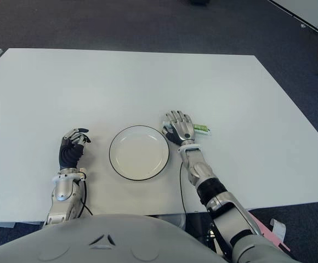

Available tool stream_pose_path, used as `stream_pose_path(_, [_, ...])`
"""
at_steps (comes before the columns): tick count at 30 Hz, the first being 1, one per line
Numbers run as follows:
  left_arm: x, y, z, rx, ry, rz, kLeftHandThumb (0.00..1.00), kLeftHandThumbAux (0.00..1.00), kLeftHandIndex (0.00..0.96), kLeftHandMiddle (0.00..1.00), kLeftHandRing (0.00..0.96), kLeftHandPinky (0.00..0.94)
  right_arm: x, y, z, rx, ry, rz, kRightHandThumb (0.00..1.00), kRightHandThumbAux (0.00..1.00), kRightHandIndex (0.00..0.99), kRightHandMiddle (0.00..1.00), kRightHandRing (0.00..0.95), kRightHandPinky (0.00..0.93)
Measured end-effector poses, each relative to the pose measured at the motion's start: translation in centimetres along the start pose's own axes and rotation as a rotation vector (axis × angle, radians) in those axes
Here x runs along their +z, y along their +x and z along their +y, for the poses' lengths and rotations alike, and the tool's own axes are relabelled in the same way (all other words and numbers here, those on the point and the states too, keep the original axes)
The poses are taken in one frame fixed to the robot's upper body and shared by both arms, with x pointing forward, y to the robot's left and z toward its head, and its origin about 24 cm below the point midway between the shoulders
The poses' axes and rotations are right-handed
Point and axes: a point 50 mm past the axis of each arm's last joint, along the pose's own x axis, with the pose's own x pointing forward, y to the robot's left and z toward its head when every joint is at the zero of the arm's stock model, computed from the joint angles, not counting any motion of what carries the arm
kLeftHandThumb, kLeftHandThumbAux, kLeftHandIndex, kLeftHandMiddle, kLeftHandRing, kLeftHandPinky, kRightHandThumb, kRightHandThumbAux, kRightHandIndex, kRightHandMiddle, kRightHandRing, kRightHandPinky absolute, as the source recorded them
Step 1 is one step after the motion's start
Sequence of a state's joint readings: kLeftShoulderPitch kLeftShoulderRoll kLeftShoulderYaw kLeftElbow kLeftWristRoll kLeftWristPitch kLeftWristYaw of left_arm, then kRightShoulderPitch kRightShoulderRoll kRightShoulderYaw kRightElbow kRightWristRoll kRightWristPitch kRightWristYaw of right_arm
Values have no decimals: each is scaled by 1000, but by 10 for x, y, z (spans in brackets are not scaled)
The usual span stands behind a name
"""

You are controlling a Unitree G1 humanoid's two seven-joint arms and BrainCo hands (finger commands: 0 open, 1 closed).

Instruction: Put the toothpaste on the table into the plate.

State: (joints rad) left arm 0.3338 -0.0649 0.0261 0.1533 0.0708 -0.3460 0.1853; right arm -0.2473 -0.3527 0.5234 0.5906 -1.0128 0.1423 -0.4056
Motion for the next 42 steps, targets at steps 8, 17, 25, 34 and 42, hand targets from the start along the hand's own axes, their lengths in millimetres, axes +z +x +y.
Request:
stream_pose_path(8, [1, -1, 2, 7, 1, -2, 703, 717, 439, 879, 885, 876, -5, 7, 0, -158, 2, 63, 578, 381, 0, 0, 0, 0])
stream_pose_path(17, [0, -4, 5, 16, 5, 4, 703, 717, 439, 881, 887, 880, -8, 11, 0, -284, 58, 72, 582, 434, 0, 0, 0, 0])
stream_pose_path(25, [-2, -7, 8, 25, 10, 23, 702, 717, 439, 881, 886, 877, -12, 13, 0, -310, 98, 80, 594, 452, 3, 0, 0, 0])
stream_pose_path(34, [-2, -7, 10, 32, 13, 25, 703, 717, 439, 883, 888, 879, -15, 14, 1, -313, 165, 89, 646, 479, 62, 0, 0, 110])
stream_pose_path(42, [-2, -6, 12, 41, 15, 25, 702, 718, 439, 882, 887, 875, -21, 13, -1, -346, 253, 125, 792, 481, 230, 226, 253, 323])
